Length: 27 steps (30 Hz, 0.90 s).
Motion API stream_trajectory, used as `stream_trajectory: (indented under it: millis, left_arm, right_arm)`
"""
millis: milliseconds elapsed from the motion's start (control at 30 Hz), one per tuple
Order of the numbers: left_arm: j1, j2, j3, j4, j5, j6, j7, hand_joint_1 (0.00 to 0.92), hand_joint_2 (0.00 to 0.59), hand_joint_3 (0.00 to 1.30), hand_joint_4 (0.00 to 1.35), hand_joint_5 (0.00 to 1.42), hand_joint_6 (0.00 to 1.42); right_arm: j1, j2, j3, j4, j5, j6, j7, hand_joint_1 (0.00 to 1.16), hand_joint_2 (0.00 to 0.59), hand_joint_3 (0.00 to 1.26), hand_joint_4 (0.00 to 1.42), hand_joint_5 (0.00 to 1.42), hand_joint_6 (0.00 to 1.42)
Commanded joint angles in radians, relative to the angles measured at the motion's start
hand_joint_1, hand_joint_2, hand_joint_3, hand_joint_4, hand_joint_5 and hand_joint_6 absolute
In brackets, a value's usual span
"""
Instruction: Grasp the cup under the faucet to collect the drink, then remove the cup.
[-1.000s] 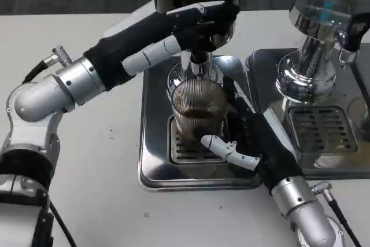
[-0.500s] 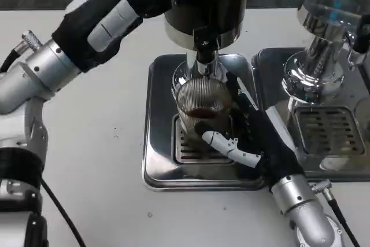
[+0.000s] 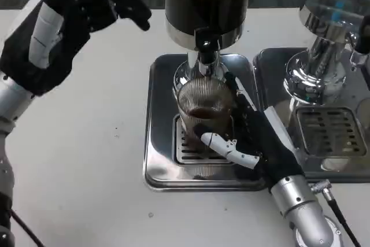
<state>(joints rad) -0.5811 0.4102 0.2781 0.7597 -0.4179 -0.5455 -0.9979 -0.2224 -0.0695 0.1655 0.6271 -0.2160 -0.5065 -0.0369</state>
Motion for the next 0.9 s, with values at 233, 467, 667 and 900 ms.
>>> stream_trajectory:
  millis: [233,467,667,900]
  left_arm:
    - [0.110,0.030,-0.013,0.136,0.111,-0.082,0.061,0.000,0.093,0.47,0.50,0.53,0.41]
    - [0.147,0.034,-0.023,0.206,0.150,-0.099,0.099,0.000,0.102,0.47,0.50,0.53,0.41]
    - [0.164,0.034,-0.026,0.232,0.169,-0.105,0.116,0.000,0.110,0.47,0.50,0.53,0.41]
    - [0.179,0.036,-0.028,0.235,0.174,-0.105,0.127,0.000,0.121,0.47,0.51,0.52,0.41]
  right_arm:
    - [0.003,-0.015,0.016,0.010,-0.045,0.006,-0.012,0.64,0.222,0.00,0.00,0.00,0.07]
    - [-0.004,-0.007,0.019,0.007,-0.073,0.023,-0.045,0.64,0.213,0.00,0.00,0.00,0.10]
    - [-0.022,0.014,0.034,0.020,-0.106,0.055,-0.093,0.65,0.212,0.00,0.00,0.05,0.15]
    - [-0.038,0.029,0.054,0.036,-0.141,0.094,-0.138,0.67,0.211,0.00,0.00,0.15,0.29]
